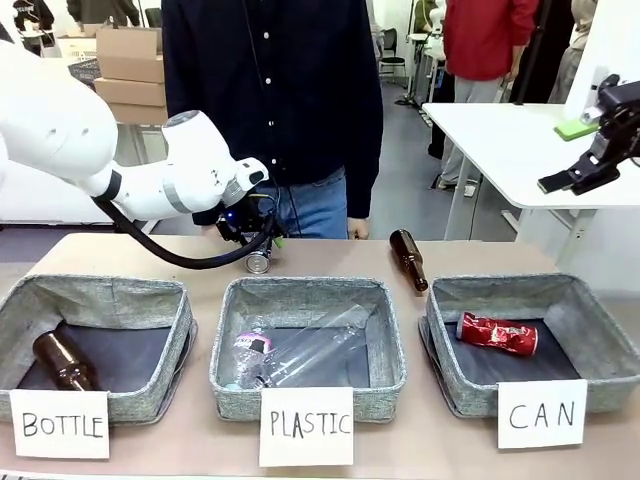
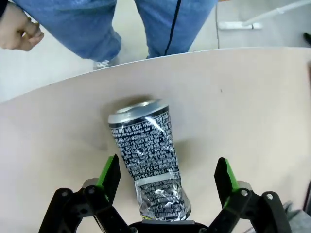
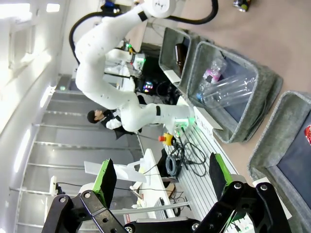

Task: Sort the can waste into the basket.
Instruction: Pick up the can waste from the table and place it in the right Fabric basket.

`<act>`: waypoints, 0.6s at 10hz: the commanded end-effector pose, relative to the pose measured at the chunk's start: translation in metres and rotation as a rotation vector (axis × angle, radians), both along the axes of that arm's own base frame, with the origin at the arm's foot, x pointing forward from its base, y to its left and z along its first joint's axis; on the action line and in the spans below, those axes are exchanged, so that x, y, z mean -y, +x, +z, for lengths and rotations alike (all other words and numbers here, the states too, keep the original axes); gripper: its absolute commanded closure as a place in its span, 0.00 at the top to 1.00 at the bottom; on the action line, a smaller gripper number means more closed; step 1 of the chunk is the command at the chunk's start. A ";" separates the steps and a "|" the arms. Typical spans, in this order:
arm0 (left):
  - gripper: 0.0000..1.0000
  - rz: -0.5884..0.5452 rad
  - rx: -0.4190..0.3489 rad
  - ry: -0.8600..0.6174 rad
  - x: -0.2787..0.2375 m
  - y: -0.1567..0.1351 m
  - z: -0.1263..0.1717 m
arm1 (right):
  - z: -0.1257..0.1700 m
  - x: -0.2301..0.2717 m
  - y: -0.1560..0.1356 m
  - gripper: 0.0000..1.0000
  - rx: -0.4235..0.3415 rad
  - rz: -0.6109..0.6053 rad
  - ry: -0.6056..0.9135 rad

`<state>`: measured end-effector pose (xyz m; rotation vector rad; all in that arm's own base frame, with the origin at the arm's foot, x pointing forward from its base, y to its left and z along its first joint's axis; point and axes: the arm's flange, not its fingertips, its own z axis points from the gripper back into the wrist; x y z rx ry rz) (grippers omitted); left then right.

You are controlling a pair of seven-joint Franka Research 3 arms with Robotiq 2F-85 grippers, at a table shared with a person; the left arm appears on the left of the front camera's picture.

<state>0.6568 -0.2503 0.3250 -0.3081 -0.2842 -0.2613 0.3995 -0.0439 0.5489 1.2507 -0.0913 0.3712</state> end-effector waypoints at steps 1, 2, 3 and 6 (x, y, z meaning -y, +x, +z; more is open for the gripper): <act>1.00 0.060 -0.011 0.065 0.003 0.011 -0.005 | -0.002 0.001 -0.001 1.00 0.031 0.000 -0.007; 1.00 0.080 0.021 0.056 0.002 0.012 -0.006 | -0.002 0.001 -0.001 1.00 0.031 0.000 -0.007; 0.41 0.089 0.041 0.092 0.001 0.012 -0.004 | -0.002 0.001 -0.001 1.00 0.031 0.000 -0.007; 0.00 0.088 0.049 0.131 0.001 0.008 -0.006 | -0.002 0.001 -0.001 1.00 0.031 0.000 -0.007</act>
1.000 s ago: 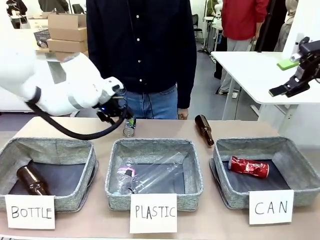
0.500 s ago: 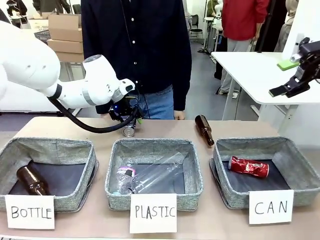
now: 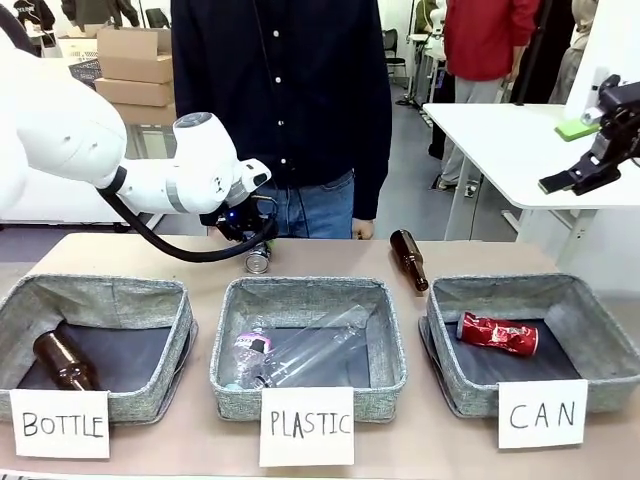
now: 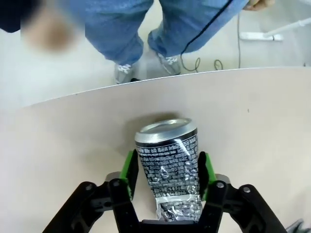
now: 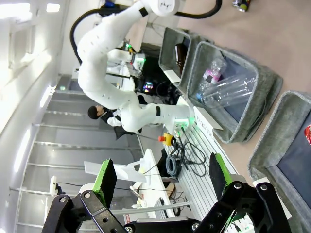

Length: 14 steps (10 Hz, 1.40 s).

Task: Sort the can waste into the basket.
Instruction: Pick up the can waste from the table and place it in the right Fabric basket.

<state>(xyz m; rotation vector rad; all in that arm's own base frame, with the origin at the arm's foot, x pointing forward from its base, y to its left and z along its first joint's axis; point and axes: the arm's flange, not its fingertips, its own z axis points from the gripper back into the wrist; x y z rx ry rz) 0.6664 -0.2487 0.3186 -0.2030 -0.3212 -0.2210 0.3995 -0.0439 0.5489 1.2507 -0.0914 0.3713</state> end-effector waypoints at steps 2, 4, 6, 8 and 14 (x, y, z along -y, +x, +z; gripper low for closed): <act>0.14 0.043 -0.004 0.048 0.000 -0.002 0.000 | -0.002 0.001 -0.001 1.00 0.031 0.000 -0.007; 0.00 0.068 -0.009 0.023 -0.005 -0.004 0.005 | -0.002 0.001 -0.001 1.00 0.031 0.000 -0.007; 0.00 0.101 -0.067 -0.040 -0.020 -0.011 0.025 | -0.002 0.001 -0.001 1.00 0.031 0.000 -0.007; 0.00 0.033 -0.128 -0.169 -0.053 -0.057 0.097 | -0.002 0.001 -0.001 1.00 0.031 0.000 -0.007; 0.00 -0.505 -0.027 -0.507 -0.170 -0.271 0.207 | -0.002 0.001 -0.001 1.00 0.031 0.000 -0.007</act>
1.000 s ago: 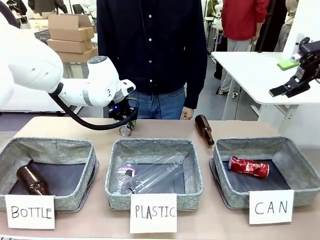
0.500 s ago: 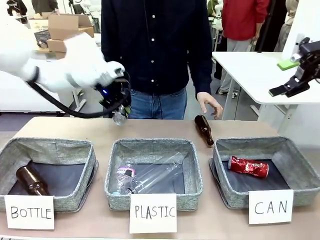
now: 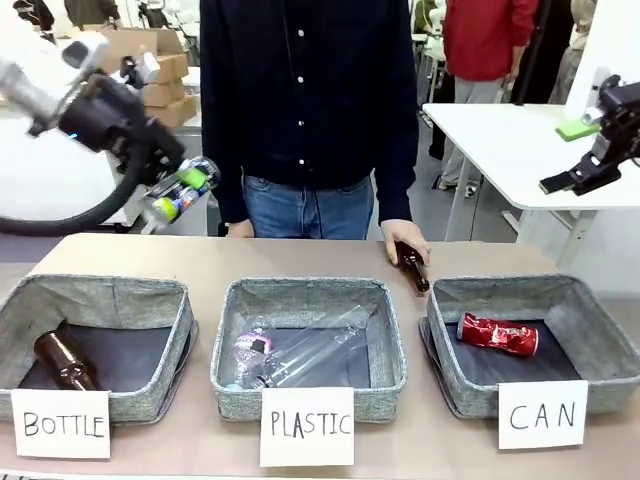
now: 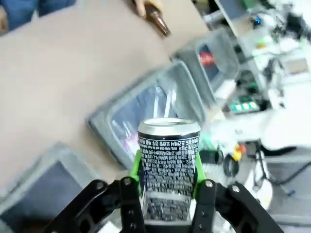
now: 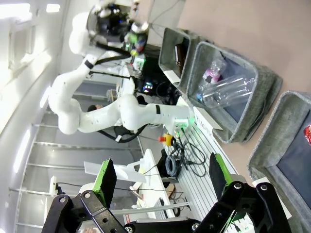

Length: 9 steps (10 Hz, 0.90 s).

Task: Sort the can waste into the basket.
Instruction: Pick up the can waste from the table and place it in the right Fabric basket.

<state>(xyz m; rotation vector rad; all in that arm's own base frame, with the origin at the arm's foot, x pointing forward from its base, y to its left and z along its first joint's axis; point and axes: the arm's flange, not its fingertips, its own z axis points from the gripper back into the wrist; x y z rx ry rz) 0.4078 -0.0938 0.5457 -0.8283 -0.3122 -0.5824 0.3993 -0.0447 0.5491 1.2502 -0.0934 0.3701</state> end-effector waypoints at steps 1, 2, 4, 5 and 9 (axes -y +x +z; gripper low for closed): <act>0.00 0.083 -0.011 0.038 0.025 0.038 0.001 | -0.002 0.000 -0.001 1.00 0.030 0.002 -0.007; 0.00 0.083 -0.011 0.038 0.025 0.038 0.001 | -0.002 0.000 -0.001 1.00 0.030 0.002 -0.007; 0.00 0.083 -0.011 0.038 0.025 0.038 0.001 | 0.000 0.000 0.000 1.00 0.000 0.001 0.000; 0.44 0.051 0.003 0.019 0.013 0.020 -0.003 | 0.043 0.018 -0.011 1.00 0.120 0.019 -0.140; 0.44 -0.398 0.100 0.117 0.227 0.036 -0.026 | 0.085 0.145 -0.067 1.00 0.261 -0.350 -0.307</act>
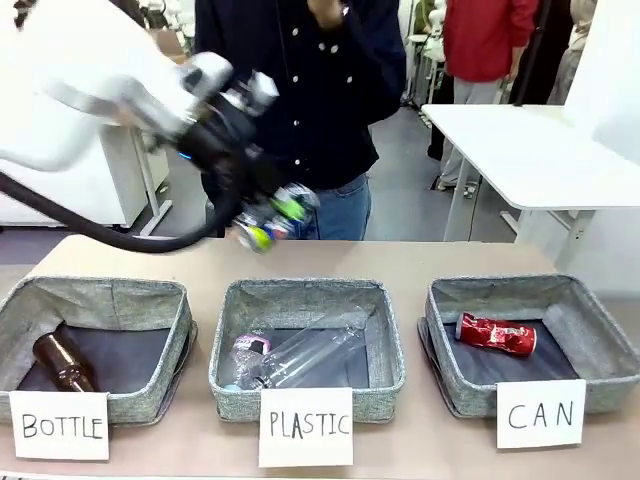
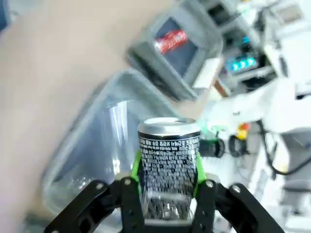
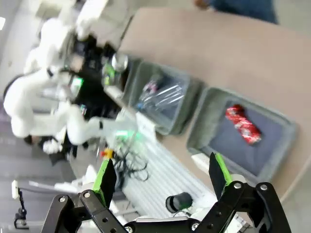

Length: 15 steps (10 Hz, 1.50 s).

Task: Sort the can waste into the basket.
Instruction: Pick up the can waste from the table and place it in the right Fabric basket.

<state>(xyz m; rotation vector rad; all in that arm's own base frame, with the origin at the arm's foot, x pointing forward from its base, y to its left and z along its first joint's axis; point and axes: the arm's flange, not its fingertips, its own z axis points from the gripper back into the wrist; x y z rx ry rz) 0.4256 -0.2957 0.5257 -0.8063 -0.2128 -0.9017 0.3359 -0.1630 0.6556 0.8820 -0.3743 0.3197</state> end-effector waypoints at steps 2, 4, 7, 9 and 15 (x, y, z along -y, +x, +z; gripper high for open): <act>0.44 -0.172 0.104 -0.001 0.082 -0.018 -0.033 | -0.025 0.093 -0.046 1.00 0.120 -0.303 0.076; 0.44 -0.283 0.226 -0.088 0.142 -0.058 -0.063 | -0.009 0.088 -0.043 1.00 0.057 -0.248 0.043; 0.44 -0.374 0.391 -0.071 0.232 -0.084 -0.072 | -0.009 0.088 -0.043 1.00 0.057 -0.248 0.043; 0.44 -0.344 0.435 -0.121 0.283 -0.087 -0.063 | -0.009 0.088 -0.043 1.00 0.057 -0.248 0.043; 0.44 -0.319 0.460 -0.108 0.321 -0.057 -0.070 | -0.009 0.088 -0.043 1.00 0.057 -0.248 0.043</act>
